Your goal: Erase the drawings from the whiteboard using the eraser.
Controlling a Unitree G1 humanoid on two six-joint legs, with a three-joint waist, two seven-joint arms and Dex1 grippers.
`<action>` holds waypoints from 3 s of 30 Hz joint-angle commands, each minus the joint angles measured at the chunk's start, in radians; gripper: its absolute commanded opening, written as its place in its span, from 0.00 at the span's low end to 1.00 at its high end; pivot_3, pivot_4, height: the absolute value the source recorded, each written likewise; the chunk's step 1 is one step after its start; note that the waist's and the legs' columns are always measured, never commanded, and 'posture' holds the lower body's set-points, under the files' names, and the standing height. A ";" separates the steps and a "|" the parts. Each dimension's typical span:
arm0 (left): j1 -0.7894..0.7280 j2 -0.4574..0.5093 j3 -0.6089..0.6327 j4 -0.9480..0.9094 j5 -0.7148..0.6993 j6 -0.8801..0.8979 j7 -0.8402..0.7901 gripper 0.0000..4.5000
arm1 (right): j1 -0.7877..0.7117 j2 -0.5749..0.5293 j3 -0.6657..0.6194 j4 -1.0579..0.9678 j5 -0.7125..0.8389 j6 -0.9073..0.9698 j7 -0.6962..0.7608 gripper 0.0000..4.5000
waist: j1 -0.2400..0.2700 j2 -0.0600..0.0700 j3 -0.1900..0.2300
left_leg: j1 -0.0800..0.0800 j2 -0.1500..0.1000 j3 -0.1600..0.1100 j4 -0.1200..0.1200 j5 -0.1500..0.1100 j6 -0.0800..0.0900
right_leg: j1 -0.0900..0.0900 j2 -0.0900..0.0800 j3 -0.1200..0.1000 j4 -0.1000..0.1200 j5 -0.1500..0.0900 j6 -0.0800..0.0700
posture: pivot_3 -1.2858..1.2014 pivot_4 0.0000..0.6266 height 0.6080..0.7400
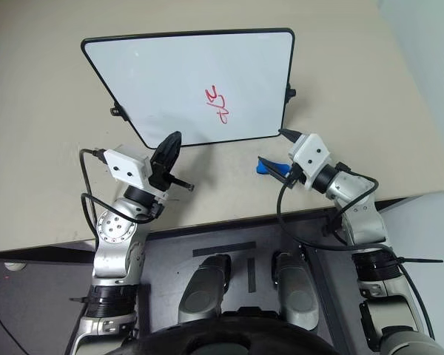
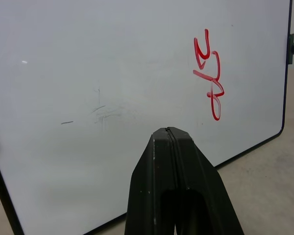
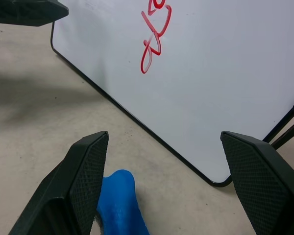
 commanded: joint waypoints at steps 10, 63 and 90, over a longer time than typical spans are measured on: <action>0.038 0.006 -0.002 -0.080 -0.008 0.013 -0.007 0.00 | 0.024 -0.007 -0.008 -0.066 0.015 0.011 0.005 0.86 | 0.000 0.000 0.000 | 0.000 0.000 0.000 0.000 0.000 0.000 | 0.000 0.000 0.000 0.000 0.000 0.000 | 0.52 0.24 1.00; 0.039 -0.029 -0.009 -0.170 0.001 0.106 0.053 0.00 | 0.004 -0.075 0.062 0.060 -0.014 0.061 0.115 0.28 | 0.002 0.000 0.000 | 0.002 0.000 0.000 0.000 0.000 0.000 | 0.002 0.001 0.001 0.000 -0.001 0.001 | 0.52 0.24 1.00; 0.026 -0.045 -0.013 -0.036 0.011 -0.021 0.040 0.00 | -0.472 -0.002 0.266 0.519 -0.432 -0.619 -0.064 0.01 | 0.003 0.000 0.000 | 0.001 0.001 -0.001 0.000 0.000 0.000 | -0.002 -0.001 0.000 0.001 0.002 -0.003 | 0.52 0.24 1.00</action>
